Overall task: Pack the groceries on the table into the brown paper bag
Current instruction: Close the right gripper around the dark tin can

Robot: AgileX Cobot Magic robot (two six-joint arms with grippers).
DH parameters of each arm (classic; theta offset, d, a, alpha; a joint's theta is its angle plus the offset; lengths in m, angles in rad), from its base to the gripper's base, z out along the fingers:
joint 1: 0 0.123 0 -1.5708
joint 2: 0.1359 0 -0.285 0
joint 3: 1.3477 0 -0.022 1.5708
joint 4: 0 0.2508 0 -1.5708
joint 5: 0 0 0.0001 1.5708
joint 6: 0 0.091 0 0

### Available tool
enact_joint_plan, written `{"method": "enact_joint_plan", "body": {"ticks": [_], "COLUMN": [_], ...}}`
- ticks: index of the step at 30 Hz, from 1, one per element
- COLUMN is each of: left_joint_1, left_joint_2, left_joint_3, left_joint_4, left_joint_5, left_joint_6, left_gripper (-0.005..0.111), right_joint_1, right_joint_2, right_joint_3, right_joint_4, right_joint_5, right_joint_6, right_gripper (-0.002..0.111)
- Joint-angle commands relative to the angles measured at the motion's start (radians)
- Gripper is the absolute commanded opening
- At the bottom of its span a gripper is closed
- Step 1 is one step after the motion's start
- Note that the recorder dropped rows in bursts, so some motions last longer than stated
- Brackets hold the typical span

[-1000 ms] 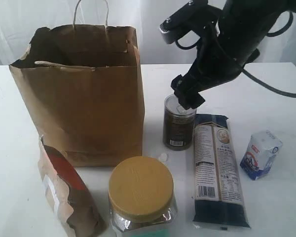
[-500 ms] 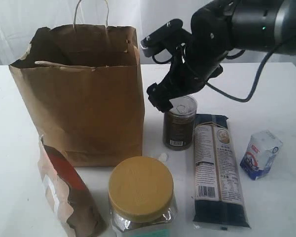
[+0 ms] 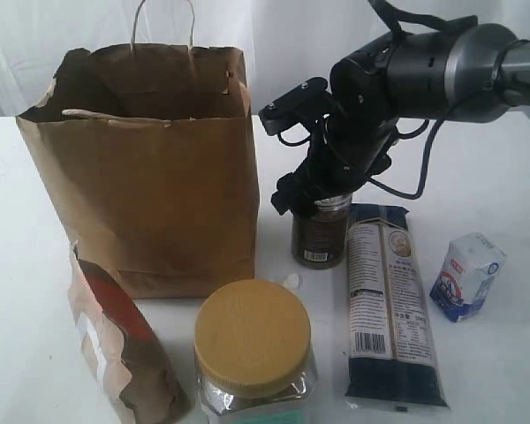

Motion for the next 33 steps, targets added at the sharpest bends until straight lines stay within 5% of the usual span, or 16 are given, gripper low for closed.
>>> {"method": "enact_joint_plan", "body": {"ticks": [1, 9, 20, 33], "left_joint_1": [-0.006, -0.006, -0.006, -0.006], "left_joint_2": [-0.004, -0.004, -0.004, -0.004], "left_joint_3": [0.004, 0.004, 0.004, 0.004], "left_joint_4": [-0.007, -0.007, -0.007, -0.007], "left_joint_5": [-0.002, -0.002, -0.002, -0.002], "left_joint_6": [0.000, 0.000, 0.000, 0.000], "left_gripper": [0.000, 0.000, 0.000, 0.000], "right_joint_1": [-0.006, -0.006, -0.007, -0.022], "right_joint_2": [-0.002, -0.002, -0.095, -0.264], "right_joint_3": [-0.003, -0.003, -0.003, -0.003], "right_joint_4": [0.002, 0.012, 0.004, 0.007], "right_joint_5": [0.025, 0.043, 0.056, 0.143], "right_joint_6": [0.003, 0.019, 0.019, -0.059], "right_gripper": [0.078, 0.036, 0.002, 0.000]}}
